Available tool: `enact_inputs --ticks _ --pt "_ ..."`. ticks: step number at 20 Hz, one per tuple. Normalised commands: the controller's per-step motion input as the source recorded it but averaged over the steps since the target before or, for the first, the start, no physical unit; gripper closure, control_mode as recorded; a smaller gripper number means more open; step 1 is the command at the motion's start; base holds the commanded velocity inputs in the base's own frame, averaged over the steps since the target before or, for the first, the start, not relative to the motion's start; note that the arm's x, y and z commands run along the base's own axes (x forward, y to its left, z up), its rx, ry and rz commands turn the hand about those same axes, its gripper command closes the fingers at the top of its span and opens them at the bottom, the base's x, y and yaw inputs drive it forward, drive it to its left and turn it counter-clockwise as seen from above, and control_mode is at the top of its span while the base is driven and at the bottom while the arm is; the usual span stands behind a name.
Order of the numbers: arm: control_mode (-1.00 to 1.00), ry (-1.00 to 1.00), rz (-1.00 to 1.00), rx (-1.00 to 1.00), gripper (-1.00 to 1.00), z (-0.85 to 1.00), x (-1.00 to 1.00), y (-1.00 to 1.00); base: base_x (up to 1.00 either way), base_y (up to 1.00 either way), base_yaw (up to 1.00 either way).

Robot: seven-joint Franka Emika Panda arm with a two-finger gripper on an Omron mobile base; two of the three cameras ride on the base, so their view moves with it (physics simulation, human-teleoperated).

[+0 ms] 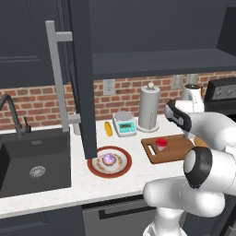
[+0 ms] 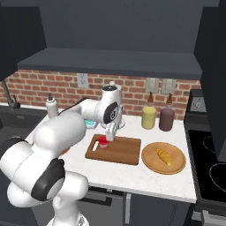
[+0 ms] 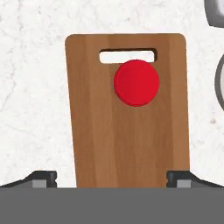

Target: From the different types of pastries on the counter, select a croissant and place it on the cutting board. Then retrieve a jar of jam from the cabinet and place it alongside the croissant on the cutting board.

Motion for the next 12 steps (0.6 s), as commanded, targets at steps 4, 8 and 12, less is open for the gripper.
enact_inputs --ticks 4,8,12 --pt "-1.00 0.01 -0.32 -0.03 -1.00 0.02 -0.16 -0.56 0.00 0.00 0.00" --pt "-1.00 -0.01 -0.25 0.00 -1.00 0.00 -0.28 -0.71 0.00 0.00 0.00" --pt "-1.00 -0.10 -0.33 0.00 -1.00 0.00 -0.64 -0.59 0.00 0.00 0.00"
